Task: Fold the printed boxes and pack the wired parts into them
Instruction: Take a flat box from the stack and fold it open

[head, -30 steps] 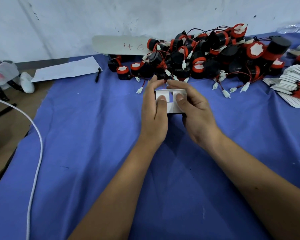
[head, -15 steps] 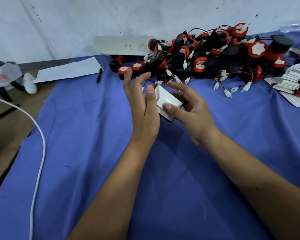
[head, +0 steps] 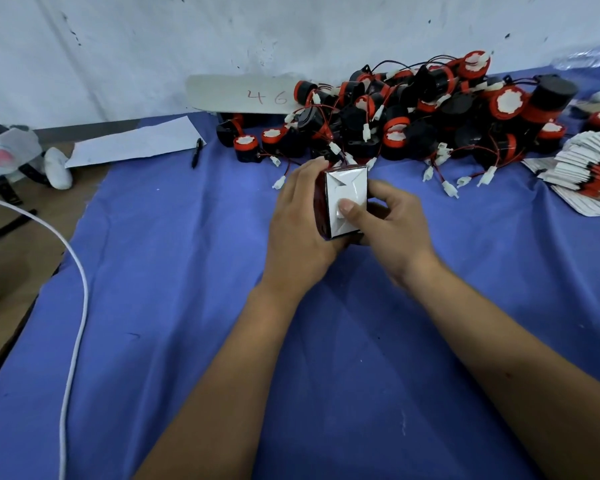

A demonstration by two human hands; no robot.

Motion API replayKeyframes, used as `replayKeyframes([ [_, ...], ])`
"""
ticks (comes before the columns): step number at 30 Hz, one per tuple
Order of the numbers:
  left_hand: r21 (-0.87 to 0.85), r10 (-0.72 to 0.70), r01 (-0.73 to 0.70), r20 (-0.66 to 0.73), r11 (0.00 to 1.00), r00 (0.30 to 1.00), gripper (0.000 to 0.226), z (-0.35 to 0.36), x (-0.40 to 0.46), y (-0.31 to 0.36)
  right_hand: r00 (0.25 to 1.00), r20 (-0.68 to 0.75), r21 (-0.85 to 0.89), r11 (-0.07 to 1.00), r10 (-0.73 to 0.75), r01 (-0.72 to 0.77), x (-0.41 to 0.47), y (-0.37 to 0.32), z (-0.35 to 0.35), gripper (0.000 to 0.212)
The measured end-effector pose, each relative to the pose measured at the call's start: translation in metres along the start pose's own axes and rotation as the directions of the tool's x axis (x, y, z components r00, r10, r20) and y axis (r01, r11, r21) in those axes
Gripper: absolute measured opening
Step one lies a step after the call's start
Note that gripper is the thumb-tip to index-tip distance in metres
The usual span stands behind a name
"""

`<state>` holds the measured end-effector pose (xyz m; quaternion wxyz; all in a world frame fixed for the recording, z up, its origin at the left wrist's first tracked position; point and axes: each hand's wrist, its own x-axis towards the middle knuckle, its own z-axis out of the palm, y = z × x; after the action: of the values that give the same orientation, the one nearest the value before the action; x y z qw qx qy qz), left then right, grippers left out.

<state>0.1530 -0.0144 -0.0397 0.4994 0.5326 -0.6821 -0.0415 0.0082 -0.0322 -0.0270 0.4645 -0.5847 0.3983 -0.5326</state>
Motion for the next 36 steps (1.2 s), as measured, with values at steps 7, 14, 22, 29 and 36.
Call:
replayKeyframes([
  [7,0.026,0.045,-0.046,0.016,0.999,0.999,0.092,0.002,-0.002,0.008,0.995,-0.096,-0.082,0.997,0.001,-0.008,0.004,0.005,-0.001,0.025],
  [14,-0.059,0.019,-0.018,0.010,0.998,1.000,0.091,-0.001,-0.001,0.005,0.998,0.042,0.061,0.997,0.044,-0.047,0.010,0.006,-0.008,0.042],
  [22,-0.109,0.070,-0.067,0.030,0.992,0.997,0.091,-0.005,-0.001,0.000,0.966,0.254,0.268,0.956,0.051,-0.121,0.013,0.004,-0.019,0.041],
  [29,-0.032,0.097,-0.095,0.073,0.995,0.993,0.091,0.003,-0.003,0.006,0.995,0.082,0.032,0.997,0.065,-0.068,0.010,0.010,-0.008,0.041],
  [36,-0.076,0.087,-0.083,0.048,0.994,0.995,0.097,-0.003,-0.004,0.002,0.930,0.356,0.190,0.968,0.087,-0.163,0.013,0.004,-0.024,0.045],
])
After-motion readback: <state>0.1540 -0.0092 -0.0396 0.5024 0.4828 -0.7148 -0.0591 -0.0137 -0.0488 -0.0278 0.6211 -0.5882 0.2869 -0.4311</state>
